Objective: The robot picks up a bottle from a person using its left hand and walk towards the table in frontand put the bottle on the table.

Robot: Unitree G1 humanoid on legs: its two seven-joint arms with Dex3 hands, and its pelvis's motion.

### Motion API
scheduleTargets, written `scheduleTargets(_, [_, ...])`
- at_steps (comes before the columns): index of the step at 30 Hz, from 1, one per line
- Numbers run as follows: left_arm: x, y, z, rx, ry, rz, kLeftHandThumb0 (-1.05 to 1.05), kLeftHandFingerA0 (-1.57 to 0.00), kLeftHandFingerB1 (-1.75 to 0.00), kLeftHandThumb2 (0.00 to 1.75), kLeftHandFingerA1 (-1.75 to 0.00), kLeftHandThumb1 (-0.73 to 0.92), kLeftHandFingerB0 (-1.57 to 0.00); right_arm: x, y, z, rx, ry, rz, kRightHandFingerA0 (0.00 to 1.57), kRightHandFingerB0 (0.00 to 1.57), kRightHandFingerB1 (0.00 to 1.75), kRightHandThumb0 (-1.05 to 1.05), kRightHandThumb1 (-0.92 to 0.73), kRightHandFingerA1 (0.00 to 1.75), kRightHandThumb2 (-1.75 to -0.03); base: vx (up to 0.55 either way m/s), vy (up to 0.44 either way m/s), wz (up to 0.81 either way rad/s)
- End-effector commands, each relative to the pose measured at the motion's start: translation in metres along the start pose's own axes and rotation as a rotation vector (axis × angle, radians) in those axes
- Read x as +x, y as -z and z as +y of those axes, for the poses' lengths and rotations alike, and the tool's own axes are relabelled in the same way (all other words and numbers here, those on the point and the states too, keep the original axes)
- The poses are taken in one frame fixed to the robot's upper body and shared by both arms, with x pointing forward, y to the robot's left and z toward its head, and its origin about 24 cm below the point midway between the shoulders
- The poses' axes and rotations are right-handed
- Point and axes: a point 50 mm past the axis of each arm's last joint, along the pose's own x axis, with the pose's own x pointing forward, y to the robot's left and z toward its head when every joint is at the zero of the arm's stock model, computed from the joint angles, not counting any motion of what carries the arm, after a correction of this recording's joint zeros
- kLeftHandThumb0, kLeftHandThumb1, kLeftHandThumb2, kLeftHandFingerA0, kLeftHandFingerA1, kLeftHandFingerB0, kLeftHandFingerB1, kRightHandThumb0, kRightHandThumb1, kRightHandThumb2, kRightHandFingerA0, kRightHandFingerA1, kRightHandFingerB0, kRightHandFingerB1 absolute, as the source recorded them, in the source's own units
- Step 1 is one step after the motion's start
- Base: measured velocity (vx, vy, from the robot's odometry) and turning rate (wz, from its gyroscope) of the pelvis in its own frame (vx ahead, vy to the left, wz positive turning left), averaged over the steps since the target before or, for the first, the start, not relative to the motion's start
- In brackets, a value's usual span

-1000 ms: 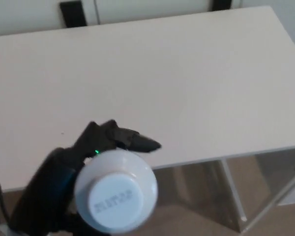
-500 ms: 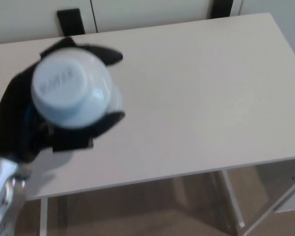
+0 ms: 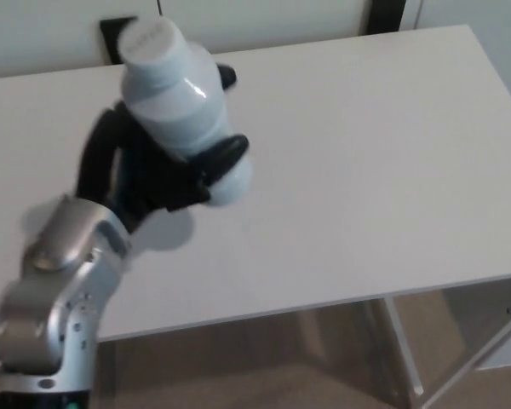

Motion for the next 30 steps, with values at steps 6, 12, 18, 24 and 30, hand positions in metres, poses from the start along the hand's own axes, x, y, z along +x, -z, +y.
scheduleTargets(6, [-0.002,0.036,0.007,-0.043,-0.051,0.147,-0.2,-0.94,-0.96,0.65,-1.37,0.85,-0.72,-0.002,0.005,0.003,-0.054,-0.015,0.01,0.58,0.44,0.38,-0.27,-0.72,0.45,-0.61,0.0,0.0,0.0])
scheduleTargets(12, [-0.006,0.044,0.013,-0.044,-0.052,0.157,-0.19,-0.96,-1.0,0.71,-1.42,0.8,-0.75,-0.001,0.001,0.0,-0.08,-0.024,-0.008,0.57,0.44,0.38,-0.28,-0.71,0.45,-0.61,0.0,0.0,0.0])
scheduleTargets(18, [-0.007,0.041,0.015,0.008,-0.061,0.152,-0.22,-0.97,-0.99,0.65,-1.35,0.83,-0.7,0.0,0.0,0.0,-0.083,-0.019,-0.004,0.61,0.47,0.39,-0.26,-0.73,0.47,-0.61,0.0,0.0,0.0])
scheduleTargets(24, [-0.007,0.032,0.012,0.1,-0.042,0.1,-0.2,-0.95,-0.94,0.66,-1.34,0.82,-0.78,0.0,-0.001,0.002,-0.1,-0.025,-0.002,0.58,0.48,0.39,-0.27,-0.72,0.45,-0.61,0.0,0.0,0.0])
scheduleTargets(30, [-0.008,0.029,0.012,0.173,-0.031,0.085,-0.17,-0.99,-1.0,0.69,-1.26,0.82,-0.77,0.0,0.0,0.002,-0.117,-0.031,-0.005,0.6,0.48,0.39,-0.27,-0.72,0.46,-0.61,0.0,0.0,0.0])
